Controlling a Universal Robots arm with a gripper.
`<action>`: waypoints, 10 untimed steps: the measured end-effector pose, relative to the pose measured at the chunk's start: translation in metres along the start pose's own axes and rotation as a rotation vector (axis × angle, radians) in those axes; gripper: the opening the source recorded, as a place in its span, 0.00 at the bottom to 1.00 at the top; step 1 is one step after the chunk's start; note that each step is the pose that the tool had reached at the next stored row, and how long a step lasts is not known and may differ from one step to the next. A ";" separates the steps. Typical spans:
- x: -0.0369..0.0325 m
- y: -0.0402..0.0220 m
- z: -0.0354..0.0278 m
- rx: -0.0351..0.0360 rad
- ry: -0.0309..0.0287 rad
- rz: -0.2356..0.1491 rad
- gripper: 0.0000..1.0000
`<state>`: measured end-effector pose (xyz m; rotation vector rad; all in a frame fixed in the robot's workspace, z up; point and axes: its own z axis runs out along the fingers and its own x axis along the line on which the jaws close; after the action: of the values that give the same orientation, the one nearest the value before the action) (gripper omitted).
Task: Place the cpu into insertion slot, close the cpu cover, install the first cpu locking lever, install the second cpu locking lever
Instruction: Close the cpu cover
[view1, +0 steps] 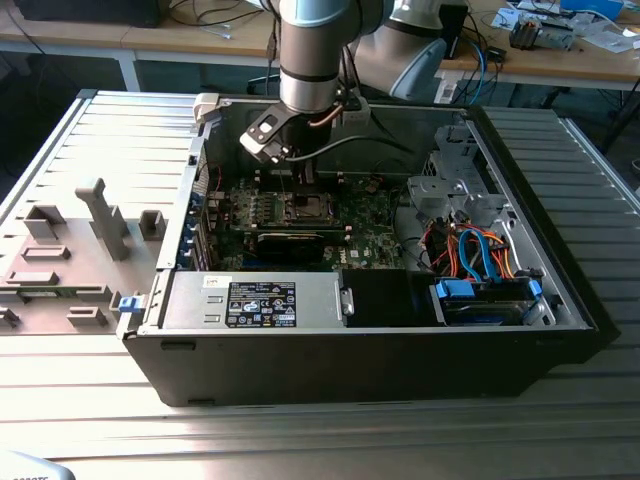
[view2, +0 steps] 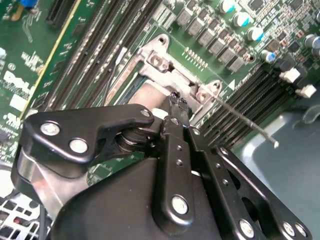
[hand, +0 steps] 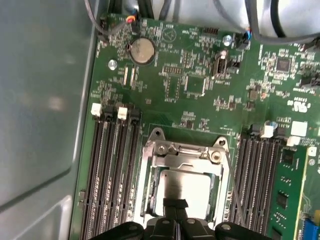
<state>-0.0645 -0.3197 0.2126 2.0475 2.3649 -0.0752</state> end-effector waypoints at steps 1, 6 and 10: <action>-0.0005 0.0032 -0.0018 0.0001 0.0011 0.000 0.11; -0.0022 0.0106 -0.0152 0.0009 0.0024 0.000 0.11; -0.0026 0.0104 -0.0237 0.0005 0.0048 0.000 0.11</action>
<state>-0.0533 -0.3197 0.2361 2.0500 2.3682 -0.0709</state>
